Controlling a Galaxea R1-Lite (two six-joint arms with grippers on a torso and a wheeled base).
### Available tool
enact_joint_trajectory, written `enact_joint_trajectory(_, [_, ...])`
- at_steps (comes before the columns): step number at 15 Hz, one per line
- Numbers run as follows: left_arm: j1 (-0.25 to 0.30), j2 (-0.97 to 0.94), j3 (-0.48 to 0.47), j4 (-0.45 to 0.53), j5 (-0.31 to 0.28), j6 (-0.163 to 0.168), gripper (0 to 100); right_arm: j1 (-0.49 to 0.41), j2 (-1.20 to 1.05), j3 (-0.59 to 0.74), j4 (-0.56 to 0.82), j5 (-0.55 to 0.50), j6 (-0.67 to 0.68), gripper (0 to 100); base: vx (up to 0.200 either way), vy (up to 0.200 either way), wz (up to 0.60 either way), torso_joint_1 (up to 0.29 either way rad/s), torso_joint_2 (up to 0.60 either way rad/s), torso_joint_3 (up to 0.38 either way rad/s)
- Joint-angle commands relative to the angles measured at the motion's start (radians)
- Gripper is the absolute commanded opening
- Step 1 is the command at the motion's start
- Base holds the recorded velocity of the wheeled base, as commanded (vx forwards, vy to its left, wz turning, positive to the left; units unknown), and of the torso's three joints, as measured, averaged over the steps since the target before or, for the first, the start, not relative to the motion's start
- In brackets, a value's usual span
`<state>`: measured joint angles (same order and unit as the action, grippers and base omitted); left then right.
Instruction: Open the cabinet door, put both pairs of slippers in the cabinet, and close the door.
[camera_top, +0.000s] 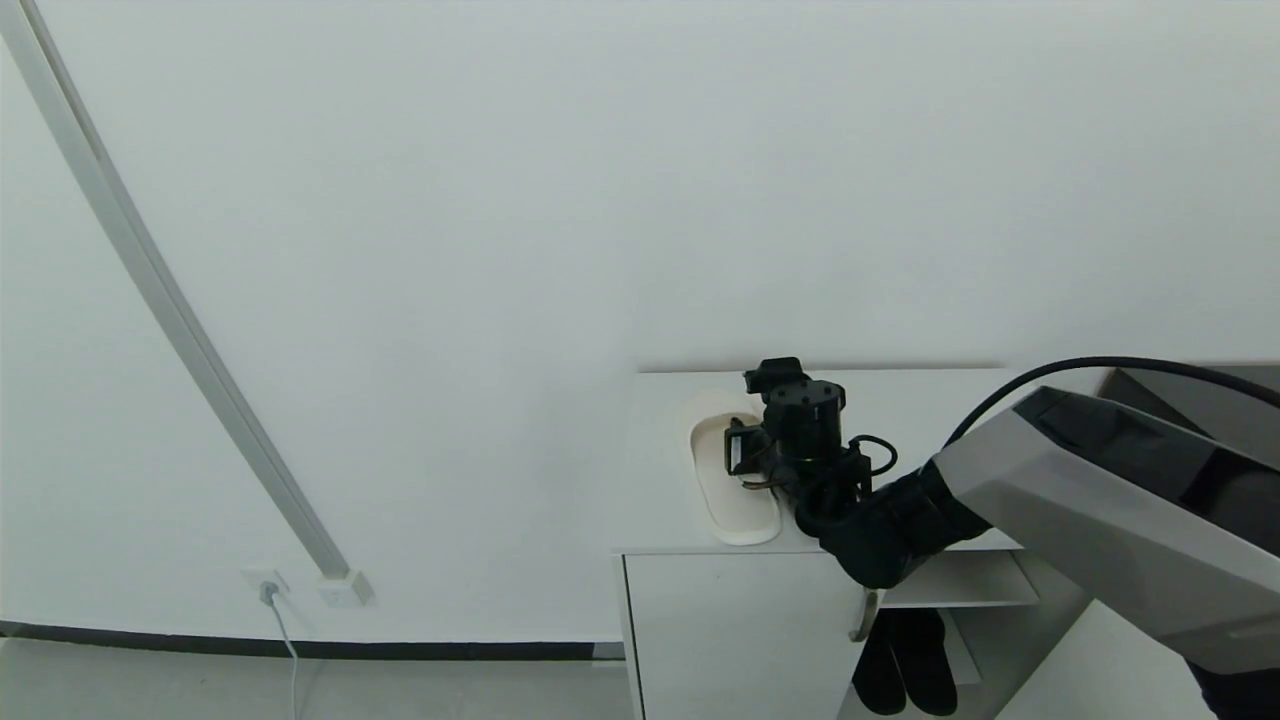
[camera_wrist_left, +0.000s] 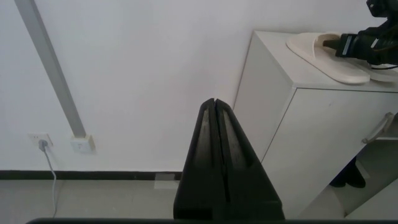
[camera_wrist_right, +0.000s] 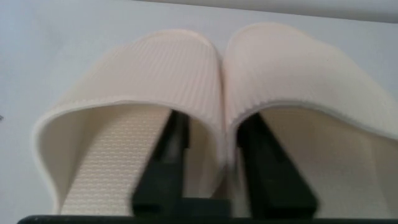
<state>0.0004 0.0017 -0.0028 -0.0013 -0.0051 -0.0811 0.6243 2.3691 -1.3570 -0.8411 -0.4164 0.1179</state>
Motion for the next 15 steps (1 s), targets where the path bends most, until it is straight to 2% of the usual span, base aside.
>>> enact_joint_trajectory(1, [0.001,0.001,0.001,0.0,0.001,0.0,0,0.0,0.005,-0.001,-0.001,-0.001,0.0,0,0.0,0.0,0.0,0.0,0.0,0.0])
enact_joint_trajectory(5, [0.001,0.0,0.001,0.0,0.008,0.0,0,0.005,-0.025,0.009,-0.004,-0.004,-0.001,0,0.0,0.0,0.0,0.0,0.0,0.0])
enact_joint_trajectory(7, [0.0,0.0,0.001,0.0,0.02,-0.002,0,0.014,-0.146,0.085,-0.004,0.016,-0.037,0,0.0,0.0,0.0,0.0,0.0,0.0])
enact_joint_trajectory(9, [0.001,0.0,0.001,0.0,0.02,-0.002,0,0.032,-0.288,0.22,-0.004,0.094,-0.058,0,0.0,0.0,0.0,0.0,0.0,0.0])
enact_joint_trajectory(10, [0.001,0.0,0.001,0.0,0.02,-0.002,0,0.034,-0.292,0.226,-0.004,0.099,-0.057,0,0.0,0.0,0.0,0.0,0.0,0.0])
enact_joint_trajectory(11, [0.0,0.0,0.001,-0.002,0.019,0.0,0,0.052,-0.381,0.358,-0.01,0.162,-0.057,0,0.0,0.0,0.0,0.0,0.0,0.0])
enact_joint_trajectory(15, [0.0,0.001,0.001,0.0,0.019,0.0,0,0.083,-0.568,0.681,-0.096,0.341,-0.055,0,0.0,0.0,0.0,0.0,0.0,0.0])
